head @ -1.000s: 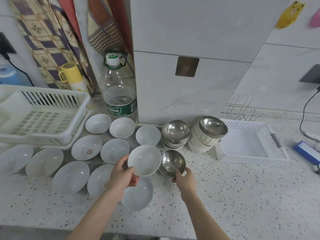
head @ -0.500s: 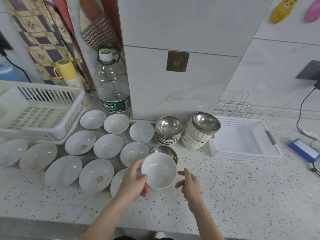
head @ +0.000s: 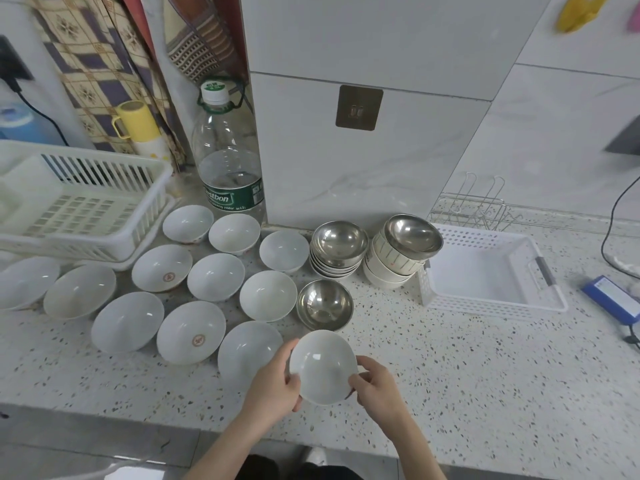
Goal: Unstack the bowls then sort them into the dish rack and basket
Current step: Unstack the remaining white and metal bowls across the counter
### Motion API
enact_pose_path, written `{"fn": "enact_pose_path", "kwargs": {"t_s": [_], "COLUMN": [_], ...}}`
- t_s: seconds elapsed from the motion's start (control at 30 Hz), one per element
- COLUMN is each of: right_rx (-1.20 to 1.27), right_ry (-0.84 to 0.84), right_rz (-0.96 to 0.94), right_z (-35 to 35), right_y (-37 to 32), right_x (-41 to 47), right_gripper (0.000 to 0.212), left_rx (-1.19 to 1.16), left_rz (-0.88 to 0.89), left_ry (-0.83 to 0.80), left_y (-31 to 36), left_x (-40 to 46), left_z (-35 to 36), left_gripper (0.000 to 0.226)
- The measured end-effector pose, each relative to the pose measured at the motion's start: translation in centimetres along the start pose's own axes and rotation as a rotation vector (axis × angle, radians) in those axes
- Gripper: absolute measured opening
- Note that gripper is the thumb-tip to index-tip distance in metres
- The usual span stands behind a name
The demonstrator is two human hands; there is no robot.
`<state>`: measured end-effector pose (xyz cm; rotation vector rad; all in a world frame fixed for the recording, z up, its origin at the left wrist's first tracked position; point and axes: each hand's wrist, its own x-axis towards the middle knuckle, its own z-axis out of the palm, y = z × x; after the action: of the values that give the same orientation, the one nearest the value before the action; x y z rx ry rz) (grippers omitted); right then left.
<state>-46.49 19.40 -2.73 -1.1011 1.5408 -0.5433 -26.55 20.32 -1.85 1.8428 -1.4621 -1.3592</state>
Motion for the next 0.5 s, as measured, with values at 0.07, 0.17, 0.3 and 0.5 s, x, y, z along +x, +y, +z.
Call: {"fn": "enact_pose_path", "kwargs": {"t_s": [0.07,0.17,0.3,0.5], "right_rx": [-0.027,-0.038,-0.051,-0.089], "right_ry": [0.002,0.004,0.001,-0.018], "right_rz": [-0.004,-0.008,-0.008,0.000], "right_z": [0.12,0.27,0.41,0.59], "right_y": [0.16,0.31,0.42,0.46], "right_x": [0.05,0.06,0.20,0.44], "right_gripper": [0.036,0.035,0.033,0.033], "left_rx": [0.081,0.183,0.329,0.526], "left_rz": [0.010,0.029,-0.007,-0.030], "left_ry": [0.011,-0.009,-0.123,-0.212], "left_y": [-0.25,-0.27,0.03,0.01], "left_x": [-0.06,-0.14,0.01,0.46], "left_z": [0.22,0.40,0.18,-0.15], "left_gripper": [0.062,0.071,0.107,0.128]}}
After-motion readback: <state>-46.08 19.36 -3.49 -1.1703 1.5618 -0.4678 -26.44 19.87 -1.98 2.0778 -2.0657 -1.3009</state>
